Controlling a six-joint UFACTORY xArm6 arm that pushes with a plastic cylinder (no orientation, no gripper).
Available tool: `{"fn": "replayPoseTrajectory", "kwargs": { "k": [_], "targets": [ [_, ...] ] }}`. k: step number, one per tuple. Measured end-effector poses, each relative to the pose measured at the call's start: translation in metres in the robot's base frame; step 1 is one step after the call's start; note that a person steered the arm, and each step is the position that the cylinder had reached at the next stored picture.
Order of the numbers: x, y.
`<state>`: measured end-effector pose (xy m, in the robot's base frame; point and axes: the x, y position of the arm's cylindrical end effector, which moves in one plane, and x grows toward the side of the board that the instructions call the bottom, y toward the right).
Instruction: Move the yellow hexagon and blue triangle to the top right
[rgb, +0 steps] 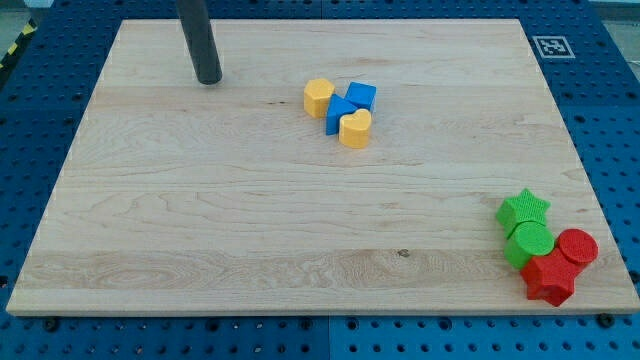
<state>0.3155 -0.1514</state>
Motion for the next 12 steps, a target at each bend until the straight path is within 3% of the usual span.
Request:
{"fn": "replayPoseTrajectory", "kwargs": {
  "k": [2,3,4,6,8,10,11,12],
  "targets": [
    [0.020,0.019],
    [0.057,0.070],
    [0.067,0.104],
    [0.057,0.122],
    [0.035,0.197],
    [-0.029,0.228],
    [-0.039,0.234],
    [-0.020,0.231]
  ]
}}
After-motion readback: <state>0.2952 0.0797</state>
